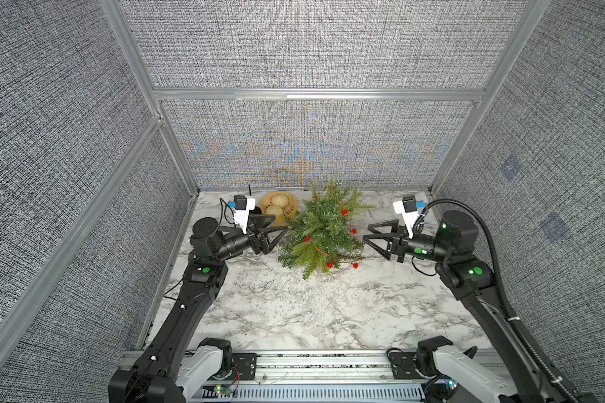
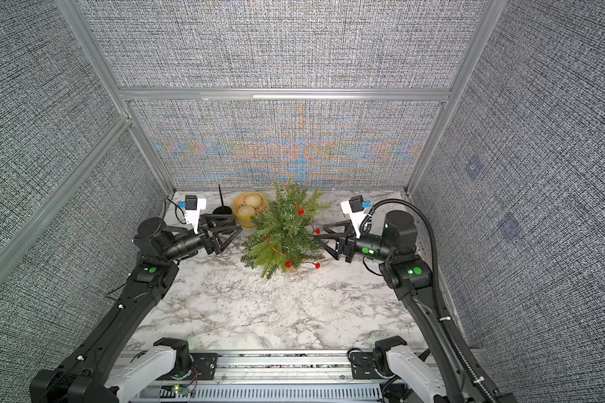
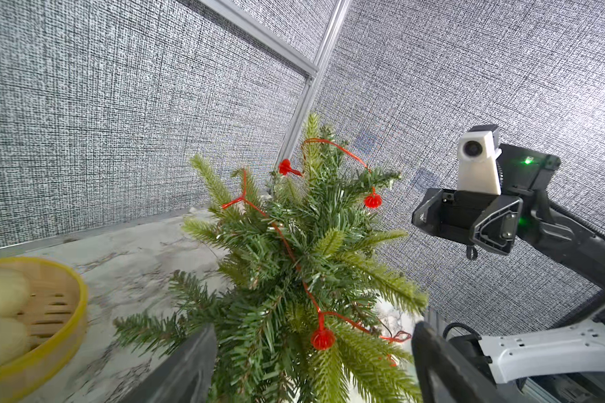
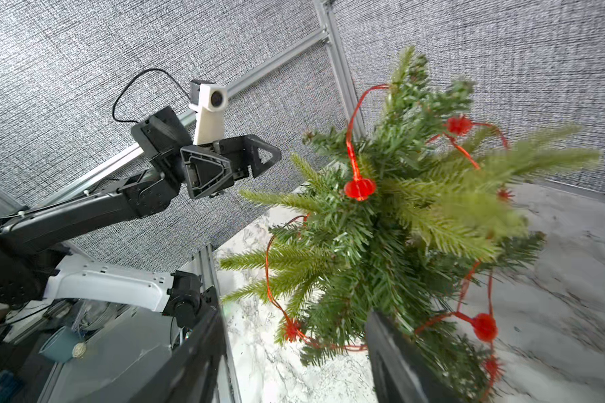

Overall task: Remove string lights from the small christmas tree
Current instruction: Pick up the light string from the Christmas tree.

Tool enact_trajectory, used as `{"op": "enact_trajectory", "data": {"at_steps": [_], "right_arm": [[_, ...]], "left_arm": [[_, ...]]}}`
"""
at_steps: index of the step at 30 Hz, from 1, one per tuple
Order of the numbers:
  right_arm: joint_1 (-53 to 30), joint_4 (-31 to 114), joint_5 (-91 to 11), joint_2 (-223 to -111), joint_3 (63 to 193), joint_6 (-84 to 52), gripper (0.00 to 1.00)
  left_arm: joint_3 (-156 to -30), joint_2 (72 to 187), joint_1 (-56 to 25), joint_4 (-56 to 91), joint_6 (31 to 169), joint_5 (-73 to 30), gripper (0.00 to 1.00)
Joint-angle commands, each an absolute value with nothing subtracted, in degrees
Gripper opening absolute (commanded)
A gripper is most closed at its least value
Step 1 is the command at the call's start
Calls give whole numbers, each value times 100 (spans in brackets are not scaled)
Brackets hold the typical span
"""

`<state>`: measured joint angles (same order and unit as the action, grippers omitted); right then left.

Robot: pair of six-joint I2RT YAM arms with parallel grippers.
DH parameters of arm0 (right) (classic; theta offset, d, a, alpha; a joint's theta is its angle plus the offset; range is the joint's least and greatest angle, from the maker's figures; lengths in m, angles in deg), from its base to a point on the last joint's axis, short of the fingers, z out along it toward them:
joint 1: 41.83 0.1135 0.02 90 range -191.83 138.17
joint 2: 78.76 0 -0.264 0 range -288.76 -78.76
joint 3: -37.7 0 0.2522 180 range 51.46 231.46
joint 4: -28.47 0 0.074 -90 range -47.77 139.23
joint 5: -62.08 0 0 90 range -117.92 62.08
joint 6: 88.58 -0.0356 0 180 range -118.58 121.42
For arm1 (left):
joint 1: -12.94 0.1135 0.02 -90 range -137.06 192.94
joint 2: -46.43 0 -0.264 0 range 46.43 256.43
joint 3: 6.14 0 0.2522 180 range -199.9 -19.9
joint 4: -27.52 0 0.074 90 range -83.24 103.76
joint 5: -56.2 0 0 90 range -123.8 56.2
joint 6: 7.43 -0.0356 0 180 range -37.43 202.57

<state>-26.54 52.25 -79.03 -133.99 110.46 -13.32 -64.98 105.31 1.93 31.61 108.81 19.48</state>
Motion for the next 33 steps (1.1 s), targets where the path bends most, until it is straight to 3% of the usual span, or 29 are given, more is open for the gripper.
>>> {"op": "enact_trajectory", "data": {"at_steps": [1, 4, 7, 33], "right_arm": [[-2470, 5240, -7829, -13682, 11421, -1282, 55], [-2364, 5436, -7496, -13968, 11791, -1282, 41], [-2310, 5584, -7331, -14193, 12043, -1269, 34], [-1732, 5910, -6446, -15292, 12863, -992, 30]], "left_arm": [[-6648, 10643, 132, 3082, 10912, 2192, 86], [-6788, 10698, 116, 2970, 10867, 2227, 85], [-6883, 10743, 100, 2902, 10867, 2277, 83], [-7574, 11237, -233, 2064, 10577, 2239, 79]]}}
